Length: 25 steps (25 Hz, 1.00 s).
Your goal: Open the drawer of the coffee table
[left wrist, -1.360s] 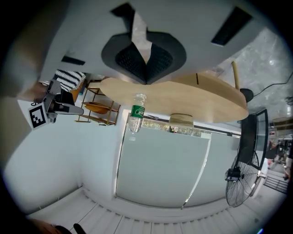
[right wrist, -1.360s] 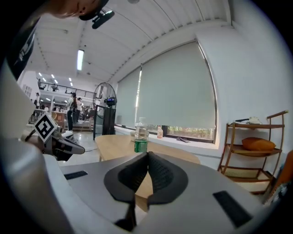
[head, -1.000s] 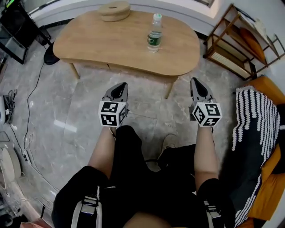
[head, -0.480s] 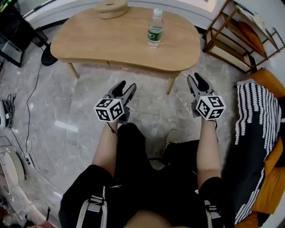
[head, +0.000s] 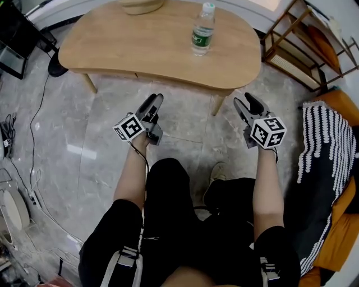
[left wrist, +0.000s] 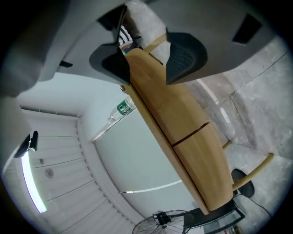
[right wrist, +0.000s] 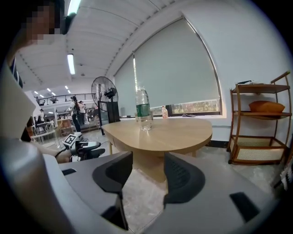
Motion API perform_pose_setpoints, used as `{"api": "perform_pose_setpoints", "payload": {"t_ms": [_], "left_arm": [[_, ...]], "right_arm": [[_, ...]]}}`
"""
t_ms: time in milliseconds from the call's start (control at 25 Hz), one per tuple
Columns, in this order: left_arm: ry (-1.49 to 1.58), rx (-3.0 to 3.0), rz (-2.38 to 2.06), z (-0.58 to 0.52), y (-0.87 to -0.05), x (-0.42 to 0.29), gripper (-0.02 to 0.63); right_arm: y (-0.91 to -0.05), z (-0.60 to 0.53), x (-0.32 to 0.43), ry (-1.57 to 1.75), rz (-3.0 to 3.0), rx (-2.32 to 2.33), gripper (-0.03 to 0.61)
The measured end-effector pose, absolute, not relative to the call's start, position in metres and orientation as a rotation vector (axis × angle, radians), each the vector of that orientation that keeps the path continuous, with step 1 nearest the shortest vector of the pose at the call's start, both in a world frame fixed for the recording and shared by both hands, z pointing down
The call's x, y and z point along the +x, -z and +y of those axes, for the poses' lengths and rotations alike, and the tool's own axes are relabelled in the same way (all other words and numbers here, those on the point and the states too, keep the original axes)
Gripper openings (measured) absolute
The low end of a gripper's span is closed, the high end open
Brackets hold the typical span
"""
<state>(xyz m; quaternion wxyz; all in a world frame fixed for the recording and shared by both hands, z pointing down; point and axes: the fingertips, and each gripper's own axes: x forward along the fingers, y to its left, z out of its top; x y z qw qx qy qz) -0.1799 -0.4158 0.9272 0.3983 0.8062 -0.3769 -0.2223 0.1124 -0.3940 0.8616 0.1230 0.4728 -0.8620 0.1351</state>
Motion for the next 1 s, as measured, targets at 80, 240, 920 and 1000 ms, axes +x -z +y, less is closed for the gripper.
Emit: {"api": "perform_pose_setpoints", "payload": {"t_ms": [80, 240, 920, 1000], "left_arm": [[0.580, 2.050, -0.925, -0.428, -0.940, -0.179, 0.245], [0.641, 2.013, -0.910, -0.456, -0.968, -0.188, 0.248], [1.141, 1.819, -0.706, -0.526, -1.001, -0.193, 0.276], [1.178, 1.841, -0.680, -0.532, -0.994, -0.192, 0.276]], "right_arm": [[-0.872, -0.399, 0.112, -0.368, -2.473, 1.358, 0.233], [-0.888, -0.407, 0.110, -0.371, -2.449, 1.339, 0.233], [-0.927, -0.452, 0.116, -0.426, -2.524, 1.264, 0.232], [-0.928, -0.457, 0.118, -0.430, -2.539, 1.264, 0.230]]}}
